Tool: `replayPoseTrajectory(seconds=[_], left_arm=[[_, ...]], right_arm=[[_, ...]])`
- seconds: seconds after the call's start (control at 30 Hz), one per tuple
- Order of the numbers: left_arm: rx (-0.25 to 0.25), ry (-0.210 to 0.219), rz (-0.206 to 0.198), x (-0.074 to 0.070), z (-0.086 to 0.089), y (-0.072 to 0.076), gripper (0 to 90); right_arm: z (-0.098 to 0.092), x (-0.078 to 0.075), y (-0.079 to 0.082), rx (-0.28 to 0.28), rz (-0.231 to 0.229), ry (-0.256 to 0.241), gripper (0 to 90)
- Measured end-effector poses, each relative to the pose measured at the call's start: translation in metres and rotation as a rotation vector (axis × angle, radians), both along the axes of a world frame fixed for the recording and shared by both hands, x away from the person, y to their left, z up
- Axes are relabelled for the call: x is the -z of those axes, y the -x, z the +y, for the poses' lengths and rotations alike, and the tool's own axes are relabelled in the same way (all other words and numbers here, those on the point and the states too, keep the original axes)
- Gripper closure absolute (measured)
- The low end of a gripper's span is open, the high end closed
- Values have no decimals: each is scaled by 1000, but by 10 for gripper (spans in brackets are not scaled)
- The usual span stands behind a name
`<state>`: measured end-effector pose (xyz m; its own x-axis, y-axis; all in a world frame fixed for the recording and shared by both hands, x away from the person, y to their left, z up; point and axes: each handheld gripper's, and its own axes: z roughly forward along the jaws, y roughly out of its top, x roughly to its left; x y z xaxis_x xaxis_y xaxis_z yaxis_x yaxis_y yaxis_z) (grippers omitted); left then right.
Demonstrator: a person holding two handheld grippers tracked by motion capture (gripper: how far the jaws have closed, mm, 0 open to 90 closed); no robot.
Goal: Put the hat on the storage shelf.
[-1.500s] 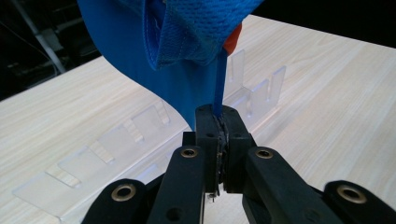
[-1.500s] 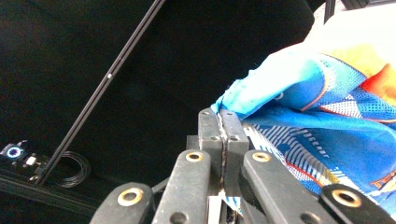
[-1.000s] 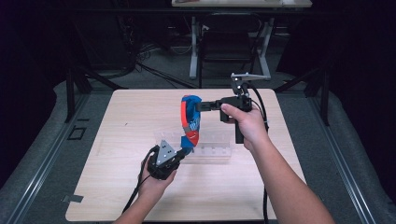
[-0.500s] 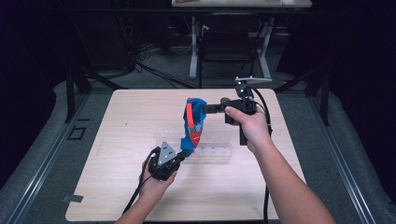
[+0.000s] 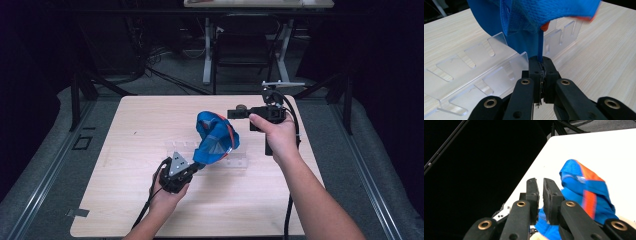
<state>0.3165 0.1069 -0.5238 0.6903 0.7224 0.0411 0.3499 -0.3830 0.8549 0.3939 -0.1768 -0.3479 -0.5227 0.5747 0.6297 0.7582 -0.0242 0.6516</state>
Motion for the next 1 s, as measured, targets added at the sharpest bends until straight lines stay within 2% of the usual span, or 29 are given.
replayPoseTrajectory(seconds=[0.13, 0.33, 0.57, 0.77, 1.0], left_arm=[[2, 0, 8, 0, 1, -1, 883], [-5, 7, 10, 0, 1, -1, 881], [1, 5, 24, 1, 2, 1, 883], [-9, 7, 24, 1, 3, 0, 878], [-20, 0, 15, 0, 4, 1, 866]], right_arm=[[1, 0, 2, 1, -9, 22, 795], [1, -1, 6, 5, -41, 86, 758], [-1, -2, 11, 11, -70, 126, 723], [-4, 0, 13, 17, -79, 155, 722], [-5, 2, 15, 19, -80, 163, 720]])
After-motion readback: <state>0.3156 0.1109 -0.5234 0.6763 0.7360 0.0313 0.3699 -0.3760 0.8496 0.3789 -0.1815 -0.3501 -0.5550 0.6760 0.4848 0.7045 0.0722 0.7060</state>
